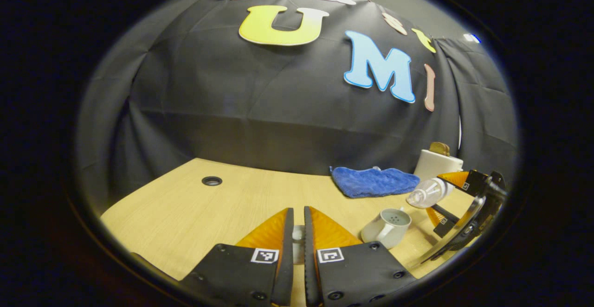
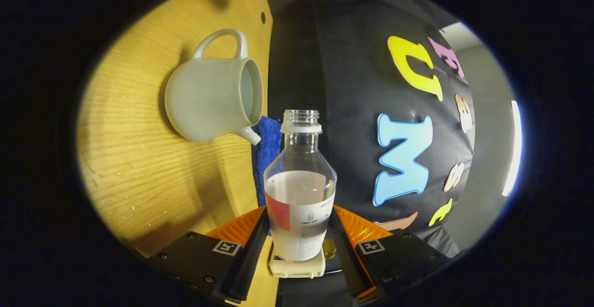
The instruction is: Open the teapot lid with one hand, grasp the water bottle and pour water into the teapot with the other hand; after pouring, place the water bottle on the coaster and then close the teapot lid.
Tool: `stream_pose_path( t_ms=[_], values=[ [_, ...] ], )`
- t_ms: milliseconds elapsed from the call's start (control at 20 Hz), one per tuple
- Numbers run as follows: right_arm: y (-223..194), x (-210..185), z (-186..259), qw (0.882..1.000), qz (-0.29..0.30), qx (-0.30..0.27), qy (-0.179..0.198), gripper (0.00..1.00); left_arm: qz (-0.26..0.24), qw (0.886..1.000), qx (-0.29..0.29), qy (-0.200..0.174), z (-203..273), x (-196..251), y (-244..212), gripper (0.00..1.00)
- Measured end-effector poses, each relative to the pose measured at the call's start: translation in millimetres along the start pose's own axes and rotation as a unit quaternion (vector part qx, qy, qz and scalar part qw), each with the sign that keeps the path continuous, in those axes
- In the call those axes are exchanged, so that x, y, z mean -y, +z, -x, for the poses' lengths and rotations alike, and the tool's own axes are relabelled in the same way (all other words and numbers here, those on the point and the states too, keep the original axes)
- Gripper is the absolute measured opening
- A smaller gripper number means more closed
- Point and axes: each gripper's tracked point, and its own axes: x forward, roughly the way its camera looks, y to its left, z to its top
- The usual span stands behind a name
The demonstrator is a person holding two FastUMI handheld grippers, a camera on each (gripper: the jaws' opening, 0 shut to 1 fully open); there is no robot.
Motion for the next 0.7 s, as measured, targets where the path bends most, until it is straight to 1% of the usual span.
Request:
stream_pose_path(
  t_ms=[100,150,350,450,700],
  values=[
    [2,0,-9,1.0,-0.014,0.009,0.001,0.76,0.015,1.0,0.014,-0.002,6,-2,11,0.17],
    [5,2,-11,1.0,-0.005,0.012,0.001,0.77,0.015,1.0,0.019,0.001,8,-3,13,0.17],
    [10,11,-5,0.996,0.085,0.029,-0.018,0.77,0.016,1.0,0.02,0.004,9,-6,13,0.17],
    [13,12,-5,0.994,0.101,0.035,-0.022,0.76,0.017,1.0,0.018,0.004,9,-7,12,0.17],
    [18,20,-4,0.987,0.143,0.049,-0.045,0.76,0.014,1.0,0.017,0.008,8,-11,11,0.17]
  ],
)
